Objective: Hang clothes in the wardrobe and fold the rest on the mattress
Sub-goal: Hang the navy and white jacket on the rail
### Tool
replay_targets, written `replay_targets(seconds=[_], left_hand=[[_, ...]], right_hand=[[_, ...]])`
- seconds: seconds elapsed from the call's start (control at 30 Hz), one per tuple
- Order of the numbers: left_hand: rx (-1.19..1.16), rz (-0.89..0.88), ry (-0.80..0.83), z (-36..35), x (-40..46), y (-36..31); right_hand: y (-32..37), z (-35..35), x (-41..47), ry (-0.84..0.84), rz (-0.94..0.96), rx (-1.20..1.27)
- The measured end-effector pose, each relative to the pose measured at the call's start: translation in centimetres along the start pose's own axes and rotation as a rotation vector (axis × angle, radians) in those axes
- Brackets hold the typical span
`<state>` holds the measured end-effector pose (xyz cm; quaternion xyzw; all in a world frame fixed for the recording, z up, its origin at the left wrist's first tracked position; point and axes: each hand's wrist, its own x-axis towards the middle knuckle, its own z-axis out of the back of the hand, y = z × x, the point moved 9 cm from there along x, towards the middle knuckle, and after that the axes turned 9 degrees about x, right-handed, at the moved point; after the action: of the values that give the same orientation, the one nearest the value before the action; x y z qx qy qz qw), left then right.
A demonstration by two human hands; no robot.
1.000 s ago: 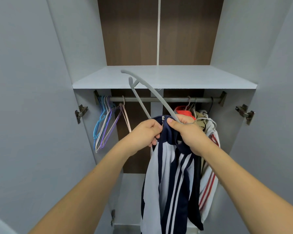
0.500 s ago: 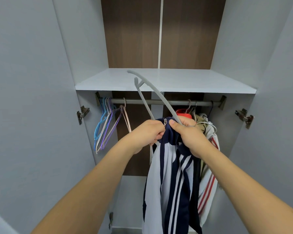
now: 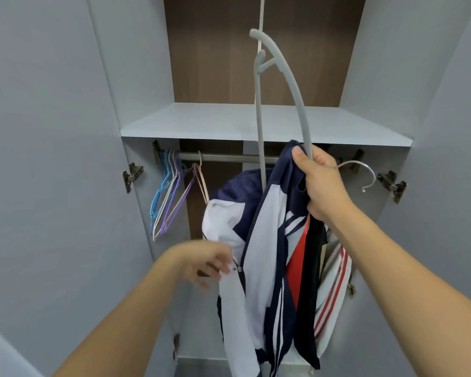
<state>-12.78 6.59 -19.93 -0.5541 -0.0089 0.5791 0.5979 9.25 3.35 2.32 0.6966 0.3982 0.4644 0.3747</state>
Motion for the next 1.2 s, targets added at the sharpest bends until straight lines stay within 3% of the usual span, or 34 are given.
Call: replay_targets(seconds=[0.07,0.17,0.23,0.4,0.63,0.73,0.83,1.0,1.07,1.2], left_hand=[[-0.255,-0.037,-0.129,3.2,0.3,-1.7],[-0.303,-0.023,-0.384,6.2,1.0,-2.4],[-0.320,0.006,-0.422,6.4,2.3,-2.2],[-0.353,-0.065,-0.293,5.0,4.1,-4.1],[-0.225,-0.064,0.121,-0.5,5.8,-5.8],[-0.160,-0.085,0.065,0.4,5.8,-5.7],[-0.273,-0.140,0.064,2.9,4.6,-6.1],[-0.499,-0.307,-0.141,10.1,1.4,-7.7],[-0.580,-0.387,-0.184,11.8,-0.2,-9.2],[-0.626,-0.461,-0.202,13.1,-3.3,-12.1]], right_hand=[[-0.3,-0.5,-0.4,0.026,-0.023,0.004],[-0.3,-1.3,-1.0,0.070,-0.036,-0.008],[-0.2,-1.7,-1.3,0.086,-0.048,-0.013],[0.7,-2.7,-1.3,0.122,-0.055,-0.004],[1.4,-2.8,-0.7,0.144,-0.070,0.049],[1.7,-1.9,-0.9,0.165,-0.083,0.068],[1.0,-0.5,-1.4,0.214,-0.147,0.094],[-2.8,2.8,-3.1,0.193,-0.424,0.123],[-3.7,3.0,-3.6,0.303,-0.468,0.002],[-4.3,2.8,-3.8,0.409,-0.345,-0.551]])
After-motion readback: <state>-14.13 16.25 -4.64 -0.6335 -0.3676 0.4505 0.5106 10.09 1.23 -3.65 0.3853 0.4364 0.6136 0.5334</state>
